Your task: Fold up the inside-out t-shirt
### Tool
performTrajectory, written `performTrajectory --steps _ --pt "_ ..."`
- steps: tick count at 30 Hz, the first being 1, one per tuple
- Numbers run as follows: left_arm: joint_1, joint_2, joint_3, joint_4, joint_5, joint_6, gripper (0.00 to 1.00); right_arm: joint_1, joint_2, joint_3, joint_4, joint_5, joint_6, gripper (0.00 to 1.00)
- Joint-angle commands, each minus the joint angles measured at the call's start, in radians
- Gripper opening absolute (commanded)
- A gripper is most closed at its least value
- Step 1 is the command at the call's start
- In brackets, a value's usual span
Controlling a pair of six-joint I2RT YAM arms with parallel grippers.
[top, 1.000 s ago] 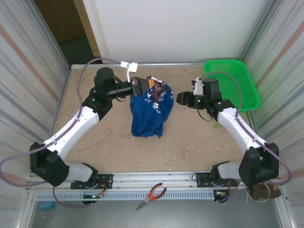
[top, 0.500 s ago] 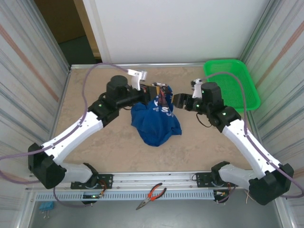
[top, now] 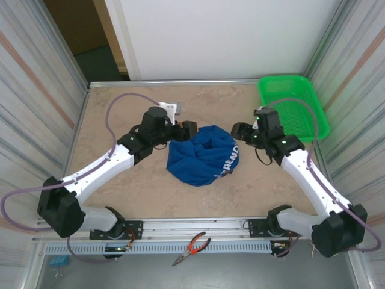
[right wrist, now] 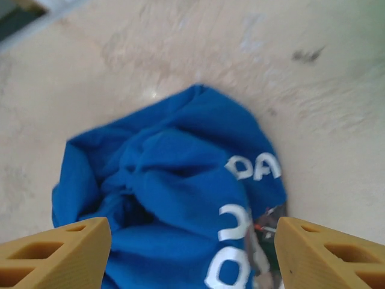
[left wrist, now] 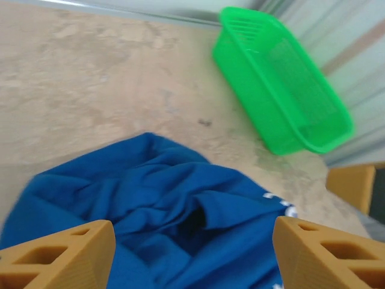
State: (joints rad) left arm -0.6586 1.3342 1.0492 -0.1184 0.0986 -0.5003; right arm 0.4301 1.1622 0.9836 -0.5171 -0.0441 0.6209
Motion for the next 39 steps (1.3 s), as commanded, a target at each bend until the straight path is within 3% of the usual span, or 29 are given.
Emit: performTrajectory --steps 1,8,12,16,17,18,21,28,33,34,35,37,39 --pt "-0.003 0.04 -0.028 -0.087 -0.052 0.027 0.7 0.094 0.076 0.043 0.014 0.043 0.0 0.72" --pt "-0.04 0.188 -0.025 -0.064 -0.051 0.009 0.73 0.171 0.358 0.175 -0.003 0.204 -0.067 0.72" --pt "-0.057 0.223 -0.068 -0.045 -0.071 -0.015 0.73 0.171 0.5 0.224 0.003 0.195 -0.127 0.65" --pt "-0.062 0.24 -0.13 0.002 -0.059 -0.048 0.66 0.159 0.553 0.232 -0.006 0.185 -0.171 0.06" --pt "-0.063 0.247 -0.142 0.015 -0.054 -0.051 0.57 0.148 0.54 0.226 -0.004 0.174 -0.172 0.0" --pt "-0.063 0.251 -0.152 0.023 -0.052 -0.052 0.48 0.136 0.522 0.222 -0.002 0.163 -0.174 0.0" --pt "-0.061 0.227 -0.178 0.046 -0.076 -0.048 0.02 0.068 0.421 0.223 0.01 0.085 -0.172 0.0" --pt "-0.02 -0.006 -0.157 0.05 -0.169 0.01 0.0 -0.177 0.155 0.33 0.12 -0.258 -0.043 0.0" --pt "0.03 -0.189 -0.142 0.125 -0.161 0.037 0.0 -0.249 0.078 0.466 0.176 -0.415 0.043 0.0" --pt "0.042 -0.221 -0.148 0.164 -0.133 0.047 0.02 -0.249 0.061 0.478 0.205 -0.44 0.052 0.0" --pt "0.053 -0.246 -0.153 0.191 -0.106 0.056 0.18 -0.25 0.046 0.473 0.24 -0.46 0.063 0.0" --pt "0.079 -0.291 -0.153 0.209 -0.068 0.051 0.61 -0.249 0.026 0.455 0.312 -0.533 0.087 0.0" --pt "0.091 -0.319 -0.154 0.217 -0.047 0.05 0.73 -0.245 0.025 0.435 0.346 -0.596 0.091 0.0"
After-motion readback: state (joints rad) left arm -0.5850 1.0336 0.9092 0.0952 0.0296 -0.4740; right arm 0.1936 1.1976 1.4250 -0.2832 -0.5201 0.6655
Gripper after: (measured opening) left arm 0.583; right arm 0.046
